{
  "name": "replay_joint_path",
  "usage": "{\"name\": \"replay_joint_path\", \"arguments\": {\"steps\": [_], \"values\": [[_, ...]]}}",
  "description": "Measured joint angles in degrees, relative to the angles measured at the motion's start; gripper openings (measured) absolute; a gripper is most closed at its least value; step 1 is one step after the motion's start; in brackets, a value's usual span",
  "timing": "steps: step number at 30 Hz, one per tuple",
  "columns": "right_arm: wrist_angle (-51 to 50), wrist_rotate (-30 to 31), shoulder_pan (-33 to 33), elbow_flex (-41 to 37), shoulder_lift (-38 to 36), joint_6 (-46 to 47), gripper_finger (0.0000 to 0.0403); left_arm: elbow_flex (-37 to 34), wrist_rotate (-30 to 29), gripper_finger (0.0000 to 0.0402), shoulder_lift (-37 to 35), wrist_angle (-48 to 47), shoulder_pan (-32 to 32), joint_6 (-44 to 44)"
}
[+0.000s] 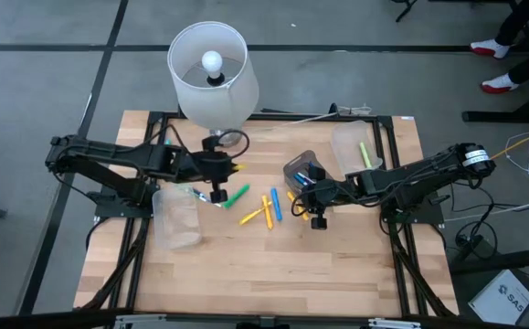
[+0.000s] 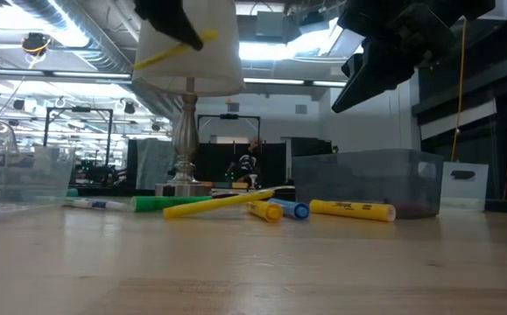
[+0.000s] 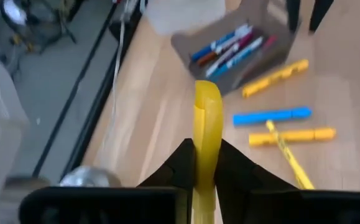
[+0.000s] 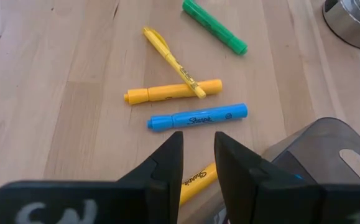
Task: Pick & Place Markers
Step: Put the yellow pen into the left transparent bin
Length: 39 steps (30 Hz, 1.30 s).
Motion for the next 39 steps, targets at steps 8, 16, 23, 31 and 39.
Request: {"name": "replay_joint_path", "arguments": {"steps": [8,16,23,31,39], "values": [[0.00,0.01,-0.01,0.00,0.00,-0.02,0.0091,-0.09,-2.13,0.0034,-0.76,-9.75,-2.60,-8.33],[0.00,0.01,-0.01,0.00,0.00,-0.04,0.0090,-0.09,-8.84,0.0034,-4.26,-15.82,-8.34,-17.13],[0.01,0.01,-0.01,0.00,0.00,-0.07,0.0090,-0.09,-15.91,0.0034,-7.56,-25.63,-12.77,-30.04],[0.00,0.01,-0.01,0.00,0.00,-0.11,0.0091,-0.09,-17.93,0.0034,-8.26,-34.99,-15.32,-44.34],[0.00,0.01,-0.01,0.00,0.00,-0.11,0.0090,-0.09,-17.17,0.0034,-8.24,-42.94,-16.53,-56.41]]}}
